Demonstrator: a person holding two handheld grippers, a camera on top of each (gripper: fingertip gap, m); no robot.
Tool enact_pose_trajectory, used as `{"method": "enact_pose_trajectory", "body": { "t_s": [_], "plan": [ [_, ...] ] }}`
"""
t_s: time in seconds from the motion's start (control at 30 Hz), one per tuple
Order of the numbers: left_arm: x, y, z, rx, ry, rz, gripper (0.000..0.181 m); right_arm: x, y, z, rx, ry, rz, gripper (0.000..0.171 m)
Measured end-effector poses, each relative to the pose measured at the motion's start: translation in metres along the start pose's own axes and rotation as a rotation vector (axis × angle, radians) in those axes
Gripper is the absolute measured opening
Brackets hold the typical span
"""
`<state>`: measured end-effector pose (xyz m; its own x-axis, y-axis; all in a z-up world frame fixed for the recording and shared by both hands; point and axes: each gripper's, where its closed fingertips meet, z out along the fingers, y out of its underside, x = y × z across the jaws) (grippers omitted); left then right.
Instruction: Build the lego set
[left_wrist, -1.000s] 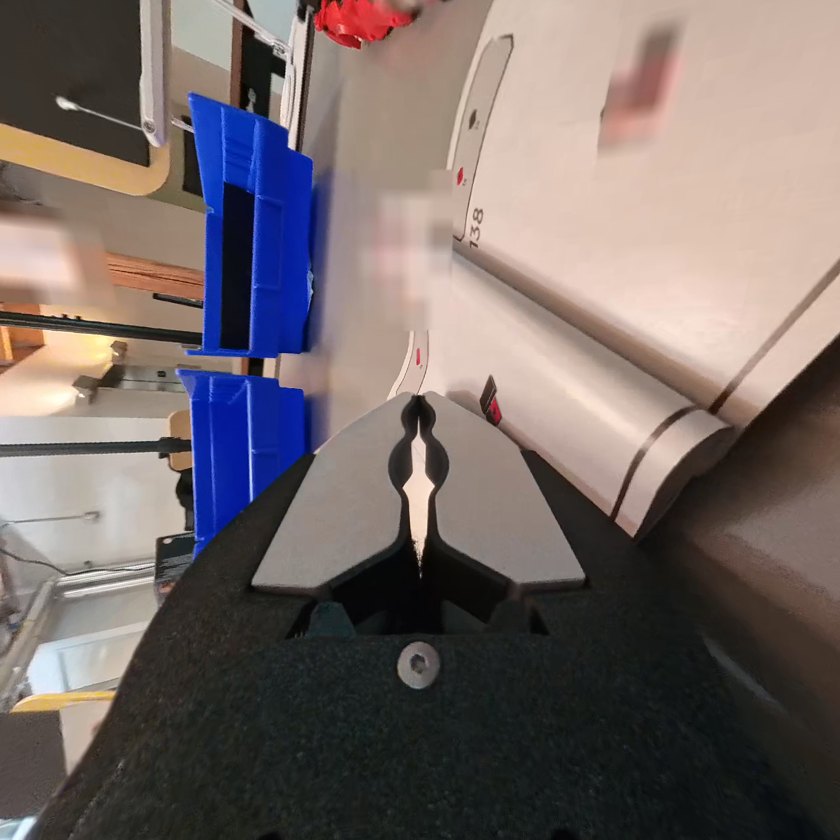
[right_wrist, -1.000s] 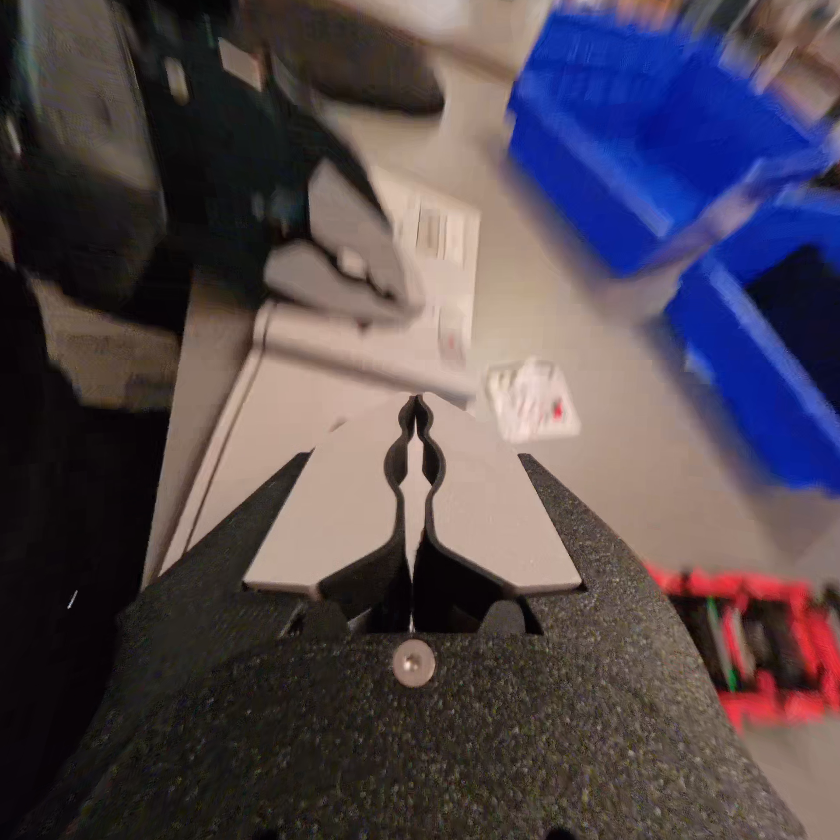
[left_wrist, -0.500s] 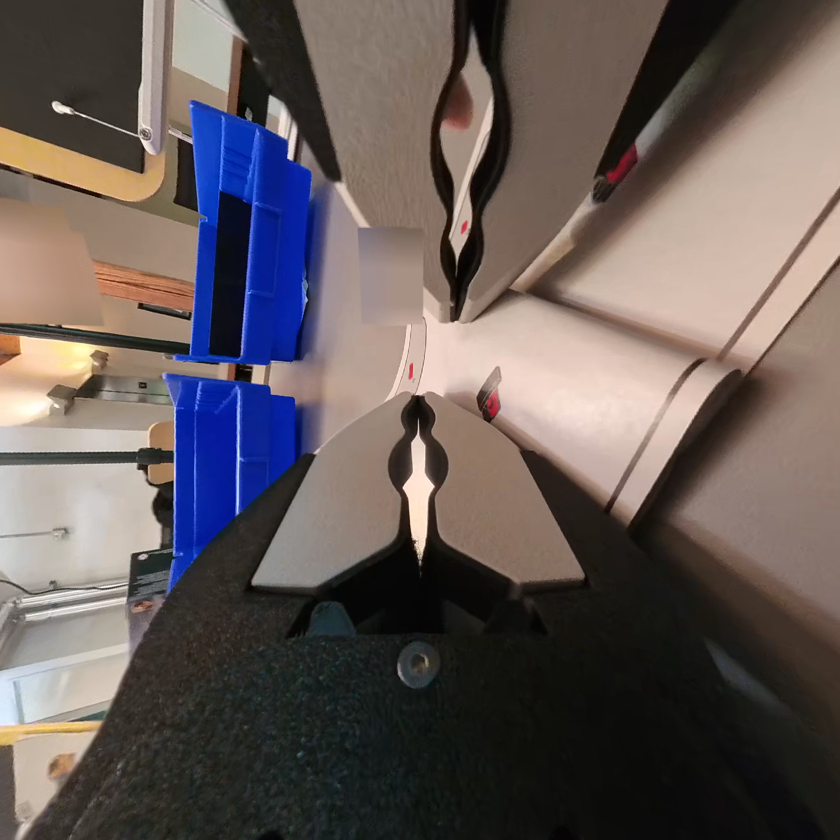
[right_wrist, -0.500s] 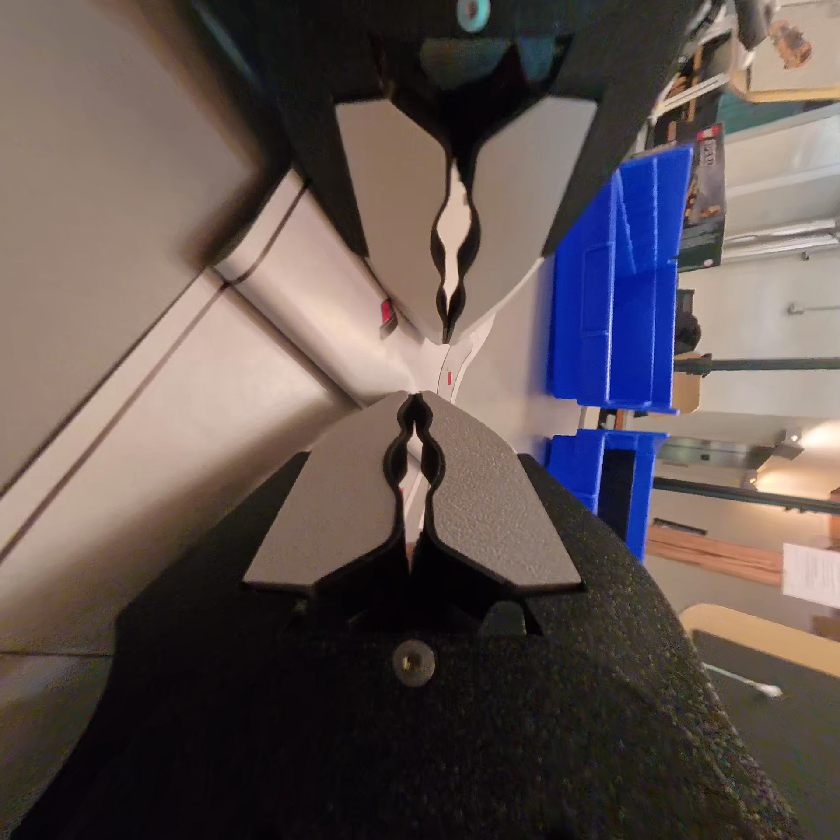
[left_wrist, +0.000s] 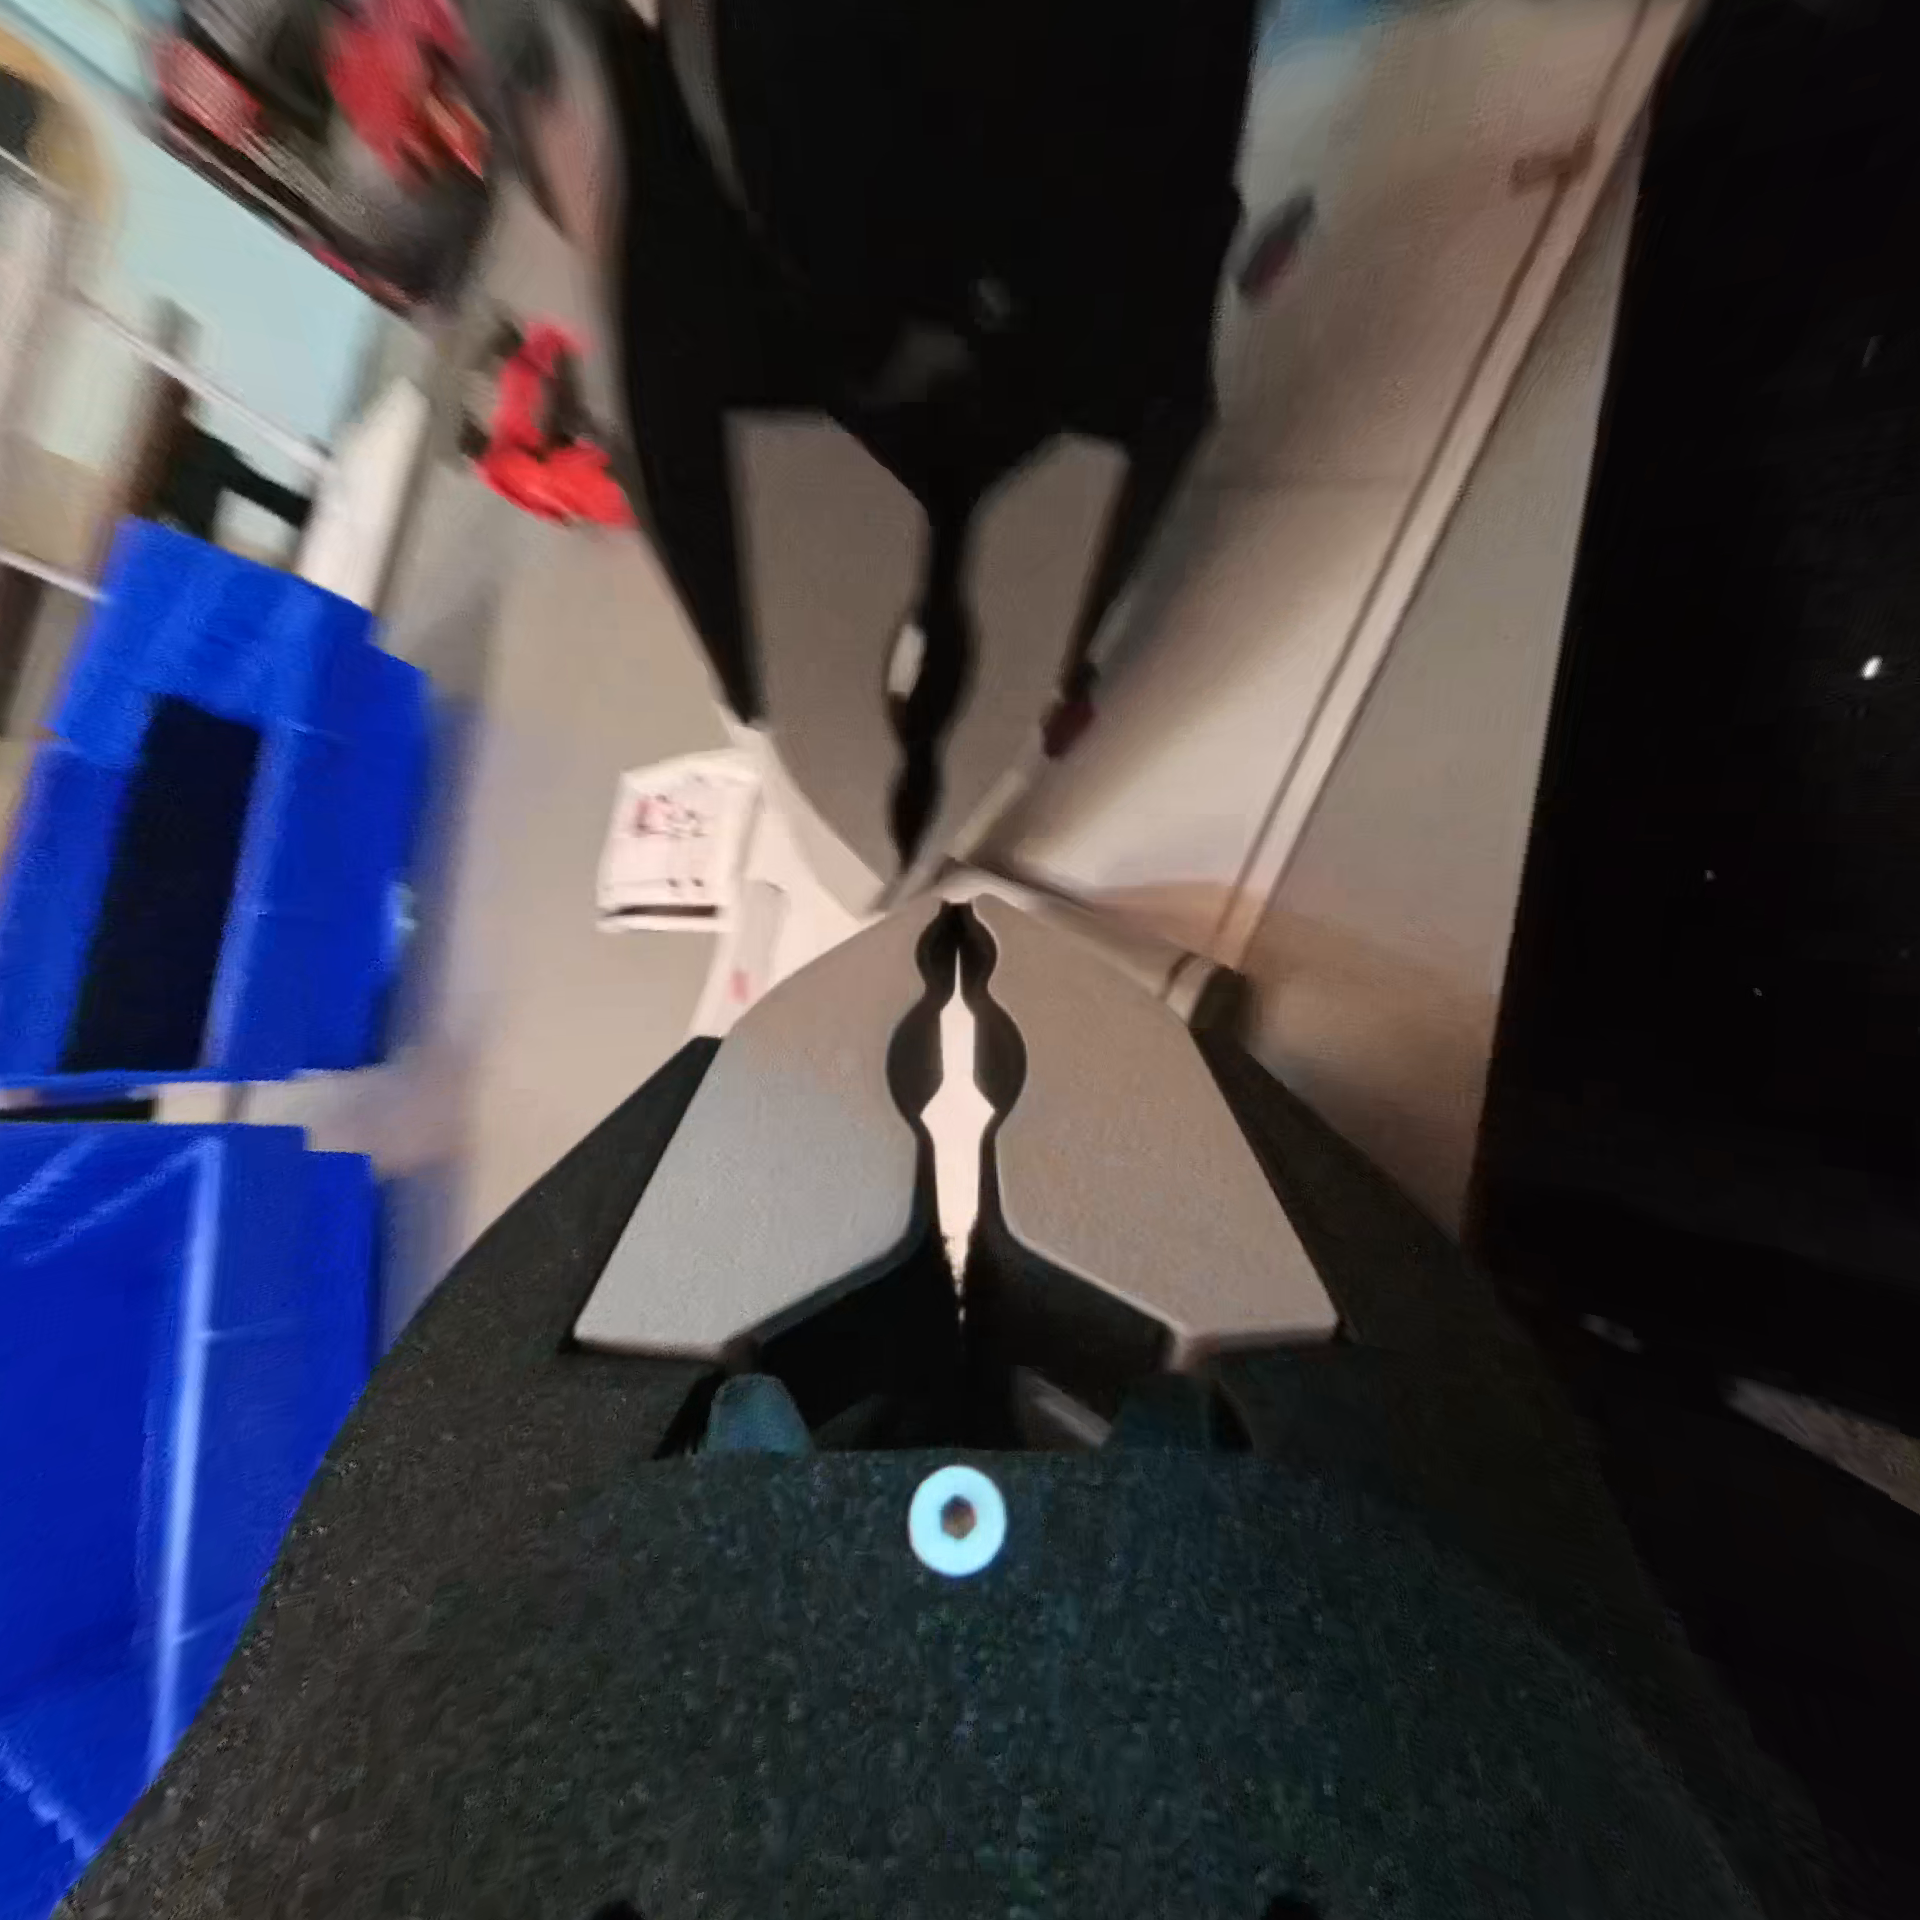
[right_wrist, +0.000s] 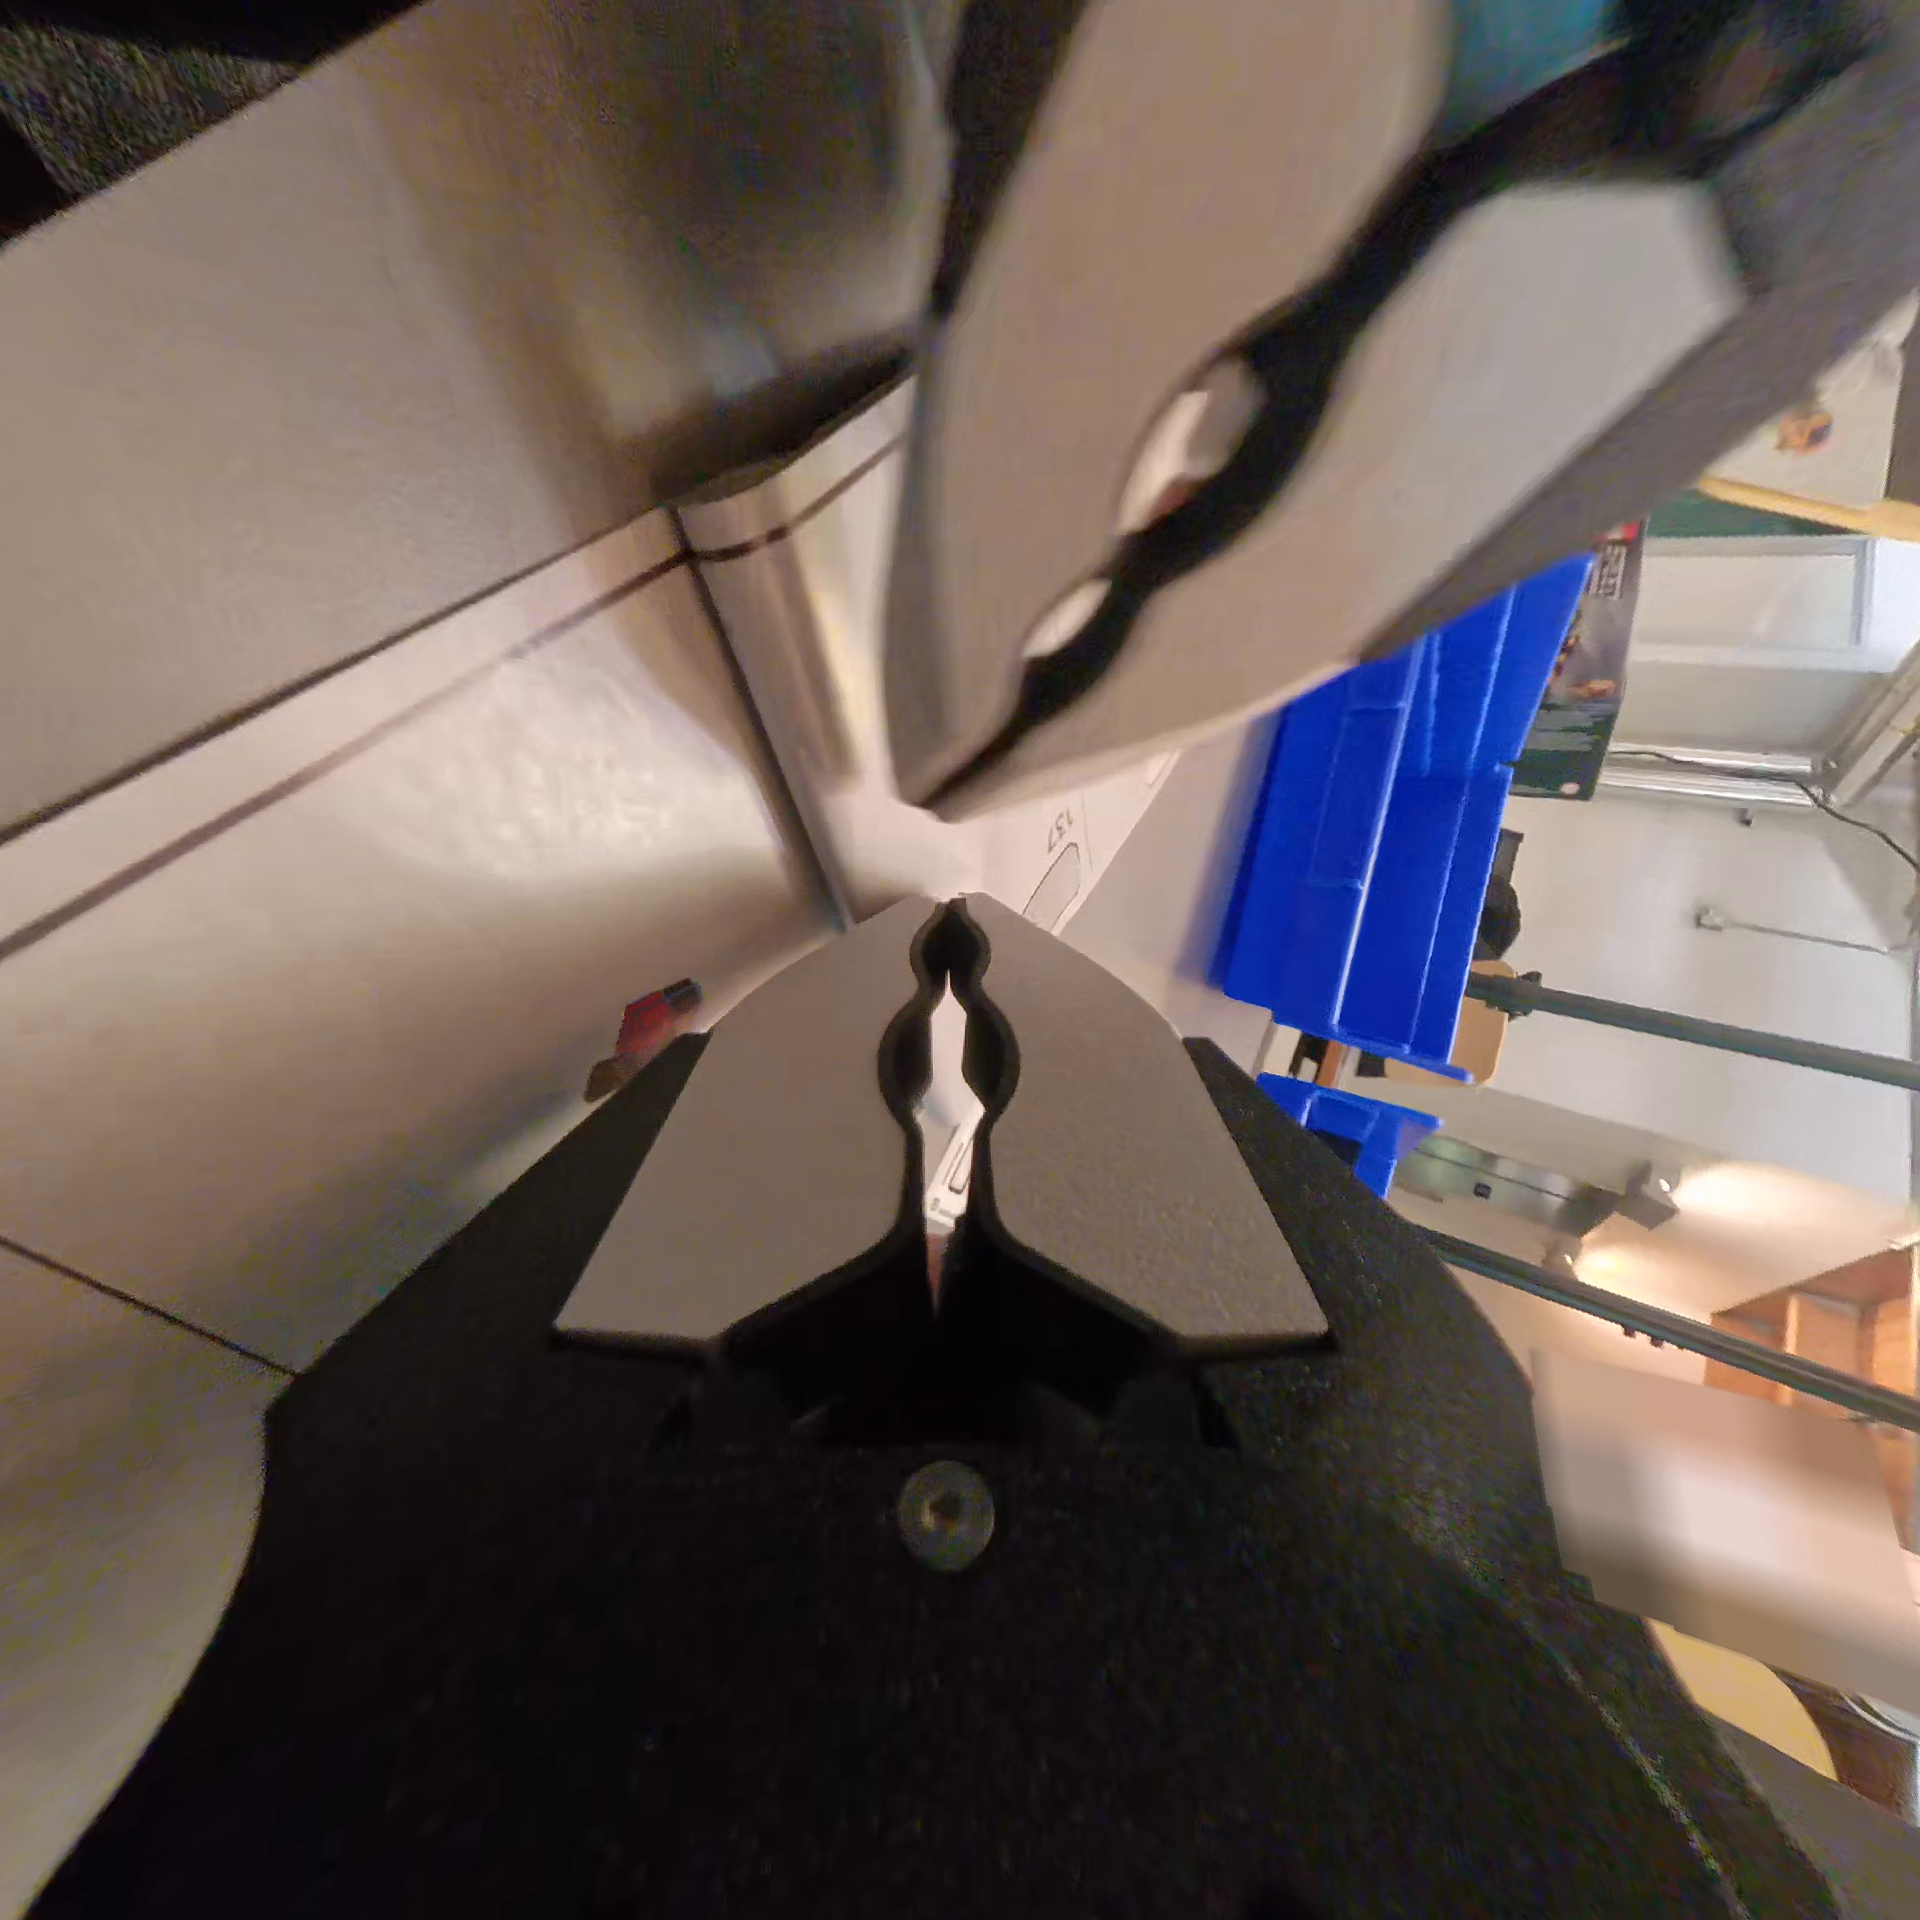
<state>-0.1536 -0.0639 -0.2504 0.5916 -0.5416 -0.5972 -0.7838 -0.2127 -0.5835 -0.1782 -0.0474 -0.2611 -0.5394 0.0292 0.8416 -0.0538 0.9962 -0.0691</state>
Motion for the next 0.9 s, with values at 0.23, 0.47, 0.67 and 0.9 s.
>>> {"method": "enact_pose_trajectory", "body": {
  "t_s": [0.23,0.47,0.67,0.9],
  "plan": [
    [0.011,0.002,0.014,-0.040,0.024,0.067,0.000,-0.002,0.000,-0.002,0.081,-0.015,0.077,0.000],
    [0.016,-0.002,0.022,-0.076,0.081,0.094,0.000,0.025,0.016,-0.007,0.155,-0.039,0.523,0.000],
    [0.016,-0.001,0.021,-0.052,0.071,0.076,0.000,0.009,0.030,0.010,0.018,-0.014,0.480,0.000],
    [0.016,-0.001,0.021,-0.037,0.076,0.056,0.000,0.018,0.033,0.008,0.013,0.020,0.517,0.000]
  ]
}}
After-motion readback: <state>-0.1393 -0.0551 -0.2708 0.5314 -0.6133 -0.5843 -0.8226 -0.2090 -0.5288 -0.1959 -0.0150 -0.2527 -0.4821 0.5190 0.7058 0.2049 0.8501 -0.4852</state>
